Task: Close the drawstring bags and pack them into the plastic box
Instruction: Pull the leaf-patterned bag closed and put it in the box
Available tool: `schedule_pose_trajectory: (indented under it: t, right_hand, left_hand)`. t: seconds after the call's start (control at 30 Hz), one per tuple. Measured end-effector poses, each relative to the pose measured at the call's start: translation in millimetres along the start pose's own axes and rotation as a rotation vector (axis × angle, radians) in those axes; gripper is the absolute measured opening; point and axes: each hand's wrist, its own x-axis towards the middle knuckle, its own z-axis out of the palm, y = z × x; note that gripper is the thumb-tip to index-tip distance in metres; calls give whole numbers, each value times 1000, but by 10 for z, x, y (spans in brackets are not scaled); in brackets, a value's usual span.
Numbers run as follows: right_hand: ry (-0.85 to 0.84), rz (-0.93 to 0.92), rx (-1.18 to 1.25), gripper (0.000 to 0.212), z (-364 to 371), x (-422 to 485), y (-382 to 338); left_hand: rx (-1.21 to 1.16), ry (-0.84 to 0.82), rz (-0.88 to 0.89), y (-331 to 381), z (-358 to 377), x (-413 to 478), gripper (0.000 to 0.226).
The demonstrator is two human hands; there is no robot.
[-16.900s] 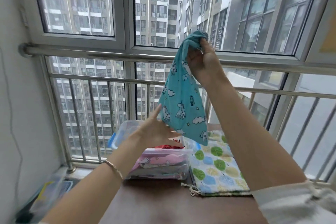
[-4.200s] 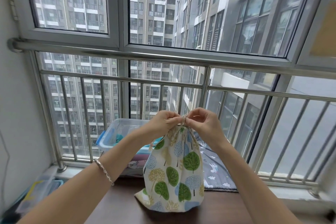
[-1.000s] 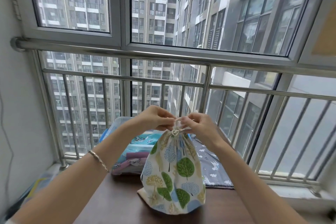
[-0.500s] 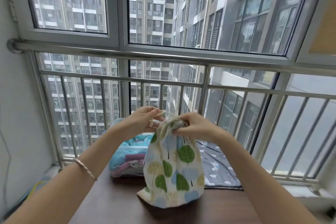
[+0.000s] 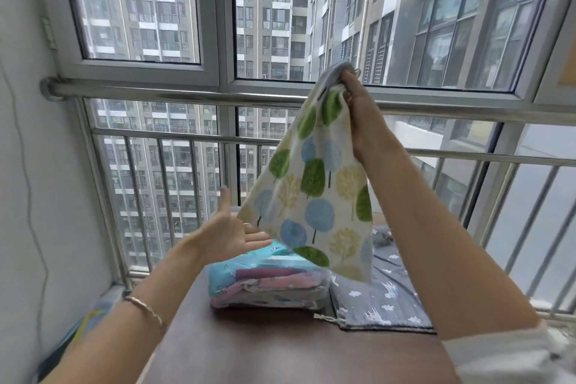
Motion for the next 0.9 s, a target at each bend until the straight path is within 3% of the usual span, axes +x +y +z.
schedule_pose_trajectory:
  t: [0.1,0.17,0.27,0.37,0.43,0.53,0.6,0.73,0.83,0.9]
  right_hand:
    - [64,-93,179,23,145,232,115]
    - [152,-123,257,17,236,367,241]
    - [328,-131,204,25,150,400,352]
    - [527,-111,104,19,-221,365,386]
    - [562,-14,-122,10,-577,284,444]
    - [383,254,-748,19,-1123,144,678]
    - [260,370,-1070,23,-1374,63,915]
    - [175,473,-1388,19,-1490,-62,1256]
    - [103,530,-1611,23,-1407,-138,1331]
    - [68,439,-1853,26,-1331,-180,1366]
  left_hand:
    - [-250,-134,-47,-184,70,78,121]
    - [-169,-187,-14,-294,245,130,107]
    - [-94,-106,90,-263,425,178,60]
    - [0,47,179,-50,288,223,51]
    - [248,270,228,129,58,233,44]
    - [774,554,147,383,-337,294,47]
    - [1086,585,77,473,-483,356,45]
    - [1702,507,36,383,-370,532,39]
    - [1947,528,-143,224,-333,672,55]
    - [2119,603,-146,163,-278,686,66]
